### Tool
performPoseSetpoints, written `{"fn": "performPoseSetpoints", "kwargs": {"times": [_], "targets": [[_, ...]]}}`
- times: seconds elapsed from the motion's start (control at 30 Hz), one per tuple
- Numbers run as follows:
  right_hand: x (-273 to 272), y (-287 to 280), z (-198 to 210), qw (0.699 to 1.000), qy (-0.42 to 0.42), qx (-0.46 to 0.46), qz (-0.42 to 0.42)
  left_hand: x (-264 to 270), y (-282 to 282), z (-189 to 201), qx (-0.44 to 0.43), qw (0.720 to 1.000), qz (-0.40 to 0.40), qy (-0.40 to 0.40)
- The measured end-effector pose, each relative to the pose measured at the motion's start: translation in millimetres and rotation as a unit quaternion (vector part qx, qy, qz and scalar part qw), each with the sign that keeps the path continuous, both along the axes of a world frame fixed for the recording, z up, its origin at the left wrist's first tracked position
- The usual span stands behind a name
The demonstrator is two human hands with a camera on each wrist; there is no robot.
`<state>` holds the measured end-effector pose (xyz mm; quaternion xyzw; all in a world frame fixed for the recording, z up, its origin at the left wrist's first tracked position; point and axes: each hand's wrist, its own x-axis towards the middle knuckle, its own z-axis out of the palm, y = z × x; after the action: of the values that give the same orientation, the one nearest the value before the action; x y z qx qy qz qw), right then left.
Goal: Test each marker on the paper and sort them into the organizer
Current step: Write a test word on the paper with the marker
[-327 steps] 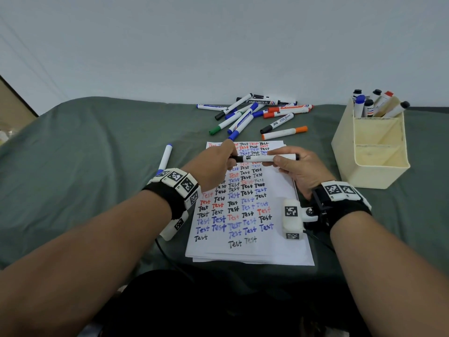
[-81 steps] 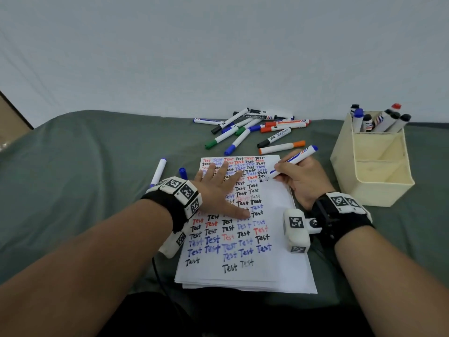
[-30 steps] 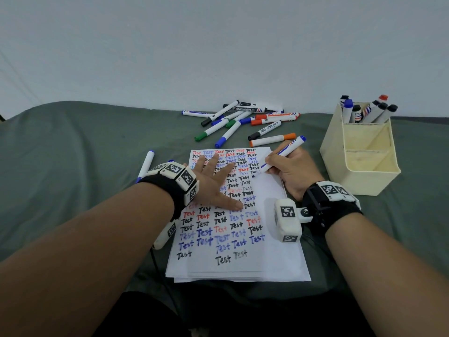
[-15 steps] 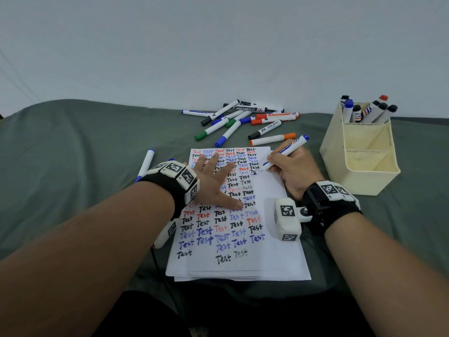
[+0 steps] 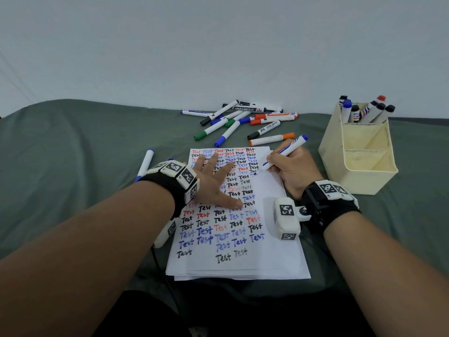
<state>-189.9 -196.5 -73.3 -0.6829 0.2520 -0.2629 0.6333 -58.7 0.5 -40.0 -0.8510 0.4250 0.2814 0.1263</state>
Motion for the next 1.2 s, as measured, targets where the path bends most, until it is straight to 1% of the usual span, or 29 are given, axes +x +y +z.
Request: {"fn": "performPoseSetpoints", "kwargs": {"times": [0.2,0.4,0.83,0.97,1.2], "targets": [[-1.4,2.3,3.0,1.0,0.008,-0.005,-0.001,0.6,0.5,-0.6,0.0,1.0,0.0,0.0],[-1.4,3.8,2.9,0.999,-0.014,0.031,-0.03,1.0,-1.1,-2.3,-0.002,1.0,0.001,-0.004],[-4.2,6.1,6.7,0.999,-0.013,0.026,-0.015,0.0,0.3,-0.5,0.001,1.0,0.0,-0.003],[-5.3,8.4,9.2,0.998,-0.018,0.033,-0.041,-0.4,0.1,0.1,-0.003,1.0,0.0,-0.001],[-5.4,7.8,9.4,0.999,0.007,0.022,-0.044,0.8,-0.5,-1.5,-0.001,1.0,0.002,-0.003]]}}
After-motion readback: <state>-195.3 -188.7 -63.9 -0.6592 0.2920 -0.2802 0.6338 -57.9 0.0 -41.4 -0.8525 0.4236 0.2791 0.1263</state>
